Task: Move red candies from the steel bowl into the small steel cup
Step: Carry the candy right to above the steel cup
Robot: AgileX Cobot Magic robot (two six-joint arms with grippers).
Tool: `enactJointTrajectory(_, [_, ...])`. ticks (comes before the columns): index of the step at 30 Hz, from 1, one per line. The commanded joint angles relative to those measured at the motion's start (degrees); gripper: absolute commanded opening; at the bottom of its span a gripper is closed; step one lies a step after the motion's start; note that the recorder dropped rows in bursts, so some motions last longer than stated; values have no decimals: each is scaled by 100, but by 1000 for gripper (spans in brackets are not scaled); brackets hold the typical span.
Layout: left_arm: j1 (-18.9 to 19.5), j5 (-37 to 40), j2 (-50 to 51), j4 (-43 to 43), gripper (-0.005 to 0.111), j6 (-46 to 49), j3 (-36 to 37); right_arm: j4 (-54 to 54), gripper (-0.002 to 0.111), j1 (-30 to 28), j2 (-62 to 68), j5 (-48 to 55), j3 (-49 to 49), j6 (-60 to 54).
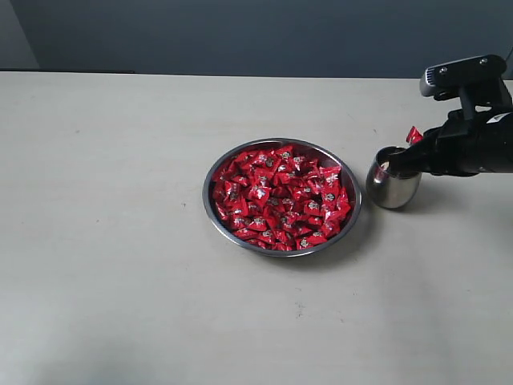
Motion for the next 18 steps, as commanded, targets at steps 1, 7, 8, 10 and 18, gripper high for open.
enactJointTrajectory(1, [-31, -29, -27, 11, 0, -7, -48, 18, 15, 12, -37, -196, 11, -21])
enactJointTrajectory(7, [-31, -29, -27, 11, 0, -7, -48, -7, 15, 12, 0, -301, 11, -21])
enactJointTrajectory(8, [-31, -29, -27, 11, 0, -7, -48, -17, 15, 12, 50, -377, 11, -21])
enactJointTrajectory(10, [-31, -29, -27, 11, 0, -7, -48, -17, 15, 12, 199, -371, -52, -21])
enactJointTrajectory(18, [-31, -29, -27, 11, 0, -7, -48, 35, 15, 12, 743, 277, -510, -30])
